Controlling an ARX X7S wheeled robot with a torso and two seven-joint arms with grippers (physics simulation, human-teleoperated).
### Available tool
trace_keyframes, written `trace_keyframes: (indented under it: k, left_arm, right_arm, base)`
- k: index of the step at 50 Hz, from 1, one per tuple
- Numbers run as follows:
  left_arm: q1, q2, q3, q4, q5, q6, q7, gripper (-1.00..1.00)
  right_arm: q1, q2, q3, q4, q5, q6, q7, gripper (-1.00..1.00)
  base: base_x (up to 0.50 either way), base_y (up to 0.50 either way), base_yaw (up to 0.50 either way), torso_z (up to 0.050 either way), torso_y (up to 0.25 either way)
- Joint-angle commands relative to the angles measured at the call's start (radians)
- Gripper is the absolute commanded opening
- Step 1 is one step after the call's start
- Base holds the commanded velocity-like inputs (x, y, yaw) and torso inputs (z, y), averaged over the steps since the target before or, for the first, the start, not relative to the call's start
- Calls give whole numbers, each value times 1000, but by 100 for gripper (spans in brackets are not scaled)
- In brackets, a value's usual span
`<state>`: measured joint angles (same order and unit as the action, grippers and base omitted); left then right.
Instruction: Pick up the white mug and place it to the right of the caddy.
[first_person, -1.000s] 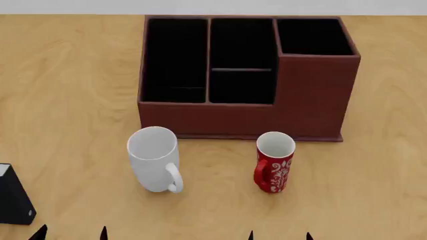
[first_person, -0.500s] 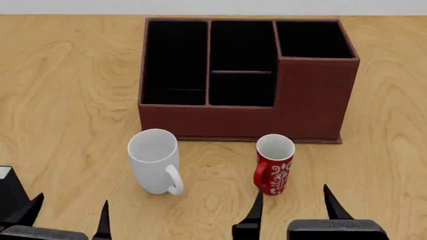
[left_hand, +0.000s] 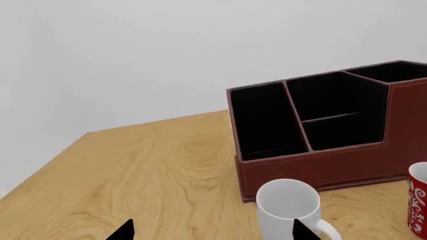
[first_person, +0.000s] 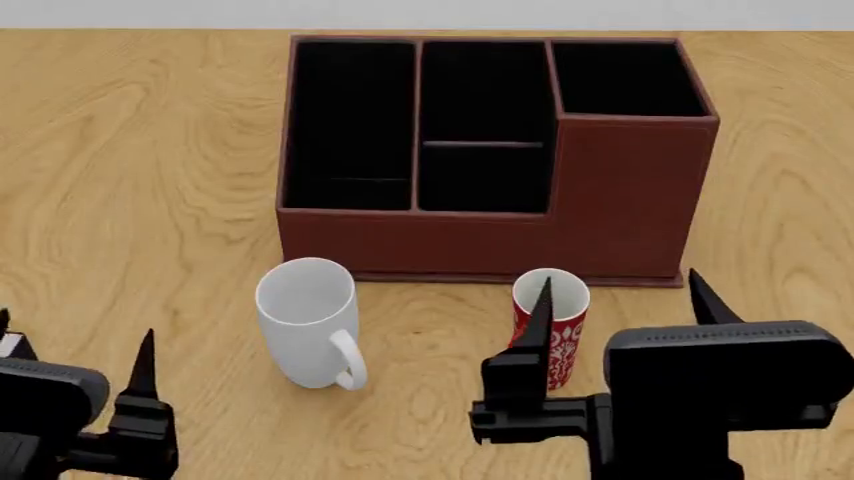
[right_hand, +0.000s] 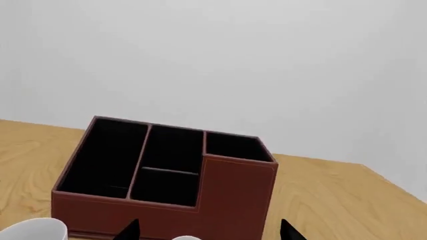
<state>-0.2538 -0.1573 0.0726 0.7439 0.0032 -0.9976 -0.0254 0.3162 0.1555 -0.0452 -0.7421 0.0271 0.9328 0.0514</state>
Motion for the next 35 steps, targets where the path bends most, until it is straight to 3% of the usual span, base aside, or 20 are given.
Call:
trace_keyframes:
  k: [1,6,15,22,35]
  left_arm:
    - [-116,-79,-86,181,13,-290,15,100]
    - [-123,-85,-174,196,7,-337,36,100]
    - [-203,-141,-236,258,14,-466,56,100]
    - [-262,-138,-294,296,-7,-562,102,100]
    - [-238,-120,-305,299,-11,-539,94,100]
  right_arm:
    - [92,29,-20,-99,9,199,-5,100]
    - [123,54,-58,-100,-8,223,5,100]
    - [143,44,-34,-104,4,254,4,100]
    - [146,53,-36,-115,0,250,11,100]
    - [143,54,-35,-111,3,251,20,100]
  base:
    - [0,0,0,0,0]
    - [0,0,0,0,0]
    - [0,0,0,0,0]
    - [0,0,0,0,0]
    - [0,-463,0,0,0]
